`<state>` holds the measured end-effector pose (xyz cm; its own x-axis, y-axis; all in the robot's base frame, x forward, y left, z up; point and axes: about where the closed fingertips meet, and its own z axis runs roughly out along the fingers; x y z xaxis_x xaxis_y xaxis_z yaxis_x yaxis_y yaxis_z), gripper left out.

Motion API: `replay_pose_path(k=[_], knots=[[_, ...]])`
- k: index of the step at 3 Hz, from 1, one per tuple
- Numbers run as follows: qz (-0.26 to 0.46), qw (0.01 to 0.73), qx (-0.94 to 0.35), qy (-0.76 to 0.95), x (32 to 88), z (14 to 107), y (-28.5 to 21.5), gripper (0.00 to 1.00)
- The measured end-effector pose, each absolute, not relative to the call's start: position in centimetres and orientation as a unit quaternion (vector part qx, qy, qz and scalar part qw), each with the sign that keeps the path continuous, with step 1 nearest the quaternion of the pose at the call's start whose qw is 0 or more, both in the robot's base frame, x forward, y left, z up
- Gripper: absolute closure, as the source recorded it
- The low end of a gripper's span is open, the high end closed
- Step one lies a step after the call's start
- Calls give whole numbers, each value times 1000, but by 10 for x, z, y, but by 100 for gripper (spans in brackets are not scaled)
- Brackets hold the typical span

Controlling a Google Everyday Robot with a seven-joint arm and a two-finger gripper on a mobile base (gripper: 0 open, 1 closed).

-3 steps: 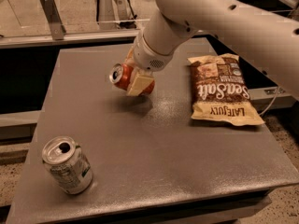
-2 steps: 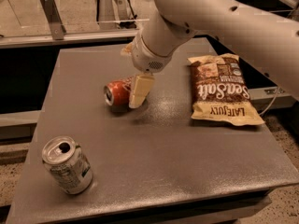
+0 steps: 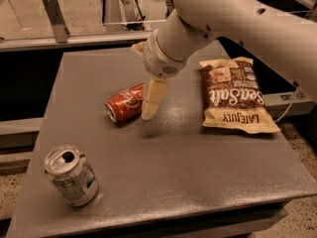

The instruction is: Knock coke can over

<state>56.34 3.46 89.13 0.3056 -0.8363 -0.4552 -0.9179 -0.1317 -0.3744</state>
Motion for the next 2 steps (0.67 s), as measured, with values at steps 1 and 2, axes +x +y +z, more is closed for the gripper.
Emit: replay_pose_path(k=[1, 2], knots=[[76, 337, -724, 598, 573, 895, 10, 0], [77, 378, -689, 614, 585, 905, -30, 0]])
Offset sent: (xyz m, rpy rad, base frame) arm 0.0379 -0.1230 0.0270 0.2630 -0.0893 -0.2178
